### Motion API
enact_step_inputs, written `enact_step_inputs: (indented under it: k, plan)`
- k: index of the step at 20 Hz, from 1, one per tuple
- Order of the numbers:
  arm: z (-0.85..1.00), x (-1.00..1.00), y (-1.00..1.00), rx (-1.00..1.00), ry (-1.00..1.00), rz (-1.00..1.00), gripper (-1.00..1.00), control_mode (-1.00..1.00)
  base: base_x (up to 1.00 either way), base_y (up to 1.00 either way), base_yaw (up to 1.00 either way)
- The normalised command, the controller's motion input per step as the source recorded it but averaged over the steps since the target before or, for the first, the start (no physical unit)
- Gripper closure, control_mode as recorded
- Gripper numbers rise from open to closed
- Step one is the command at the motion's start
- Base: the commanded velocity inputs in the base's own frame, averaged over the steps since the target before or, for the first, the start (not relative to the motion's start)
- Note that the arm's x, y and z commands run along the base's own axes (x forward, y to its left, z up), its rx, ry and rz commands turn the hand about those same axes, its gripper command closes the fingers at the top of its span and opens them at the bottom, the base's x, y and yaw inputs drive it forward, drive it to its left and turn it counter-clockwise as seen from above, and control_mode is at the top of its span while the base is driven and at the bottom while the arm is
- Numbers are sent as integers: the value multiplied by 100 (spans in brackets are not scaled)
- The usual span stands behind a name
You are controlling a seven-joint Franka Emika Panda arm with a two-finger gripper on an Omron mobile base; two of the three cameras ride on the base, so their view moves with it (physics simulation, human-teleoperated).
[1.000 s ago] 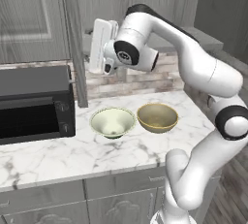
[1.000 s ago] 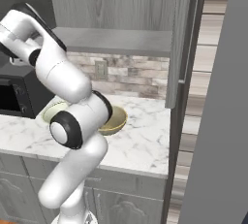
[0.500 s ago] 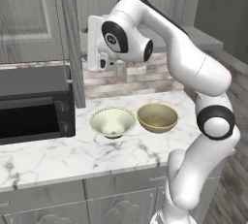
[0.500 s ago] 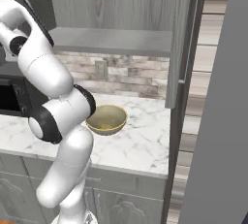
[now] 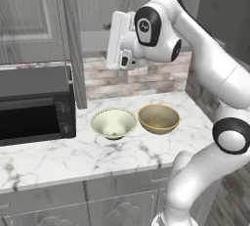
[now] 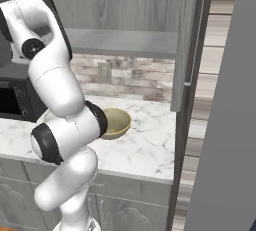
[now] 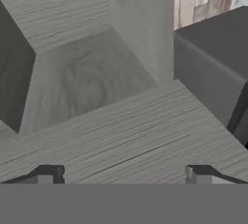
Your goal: Open the cabinet. Pick the bowls from the counter and place them in the cabinet. Then close the cabinet.
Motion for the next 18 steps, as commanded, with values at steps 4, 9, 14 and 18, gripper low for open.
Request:
enact_step_inputs:
  k: [4, 9, 14, 18]
  plan:
    - [12, -79, -60, 0, 13, -19, -100, -100, 0, 0, 0]
    - [15, -60, -61, 0, 39, -21, -100, -100, 0, 0, 0]
    - [8, -39, -59, 0, 71, -18, -100, -100, 0, 0, 0]
    - [2, -37, -49, 1, 61, -12, -100, -100, 0, 0, 0]
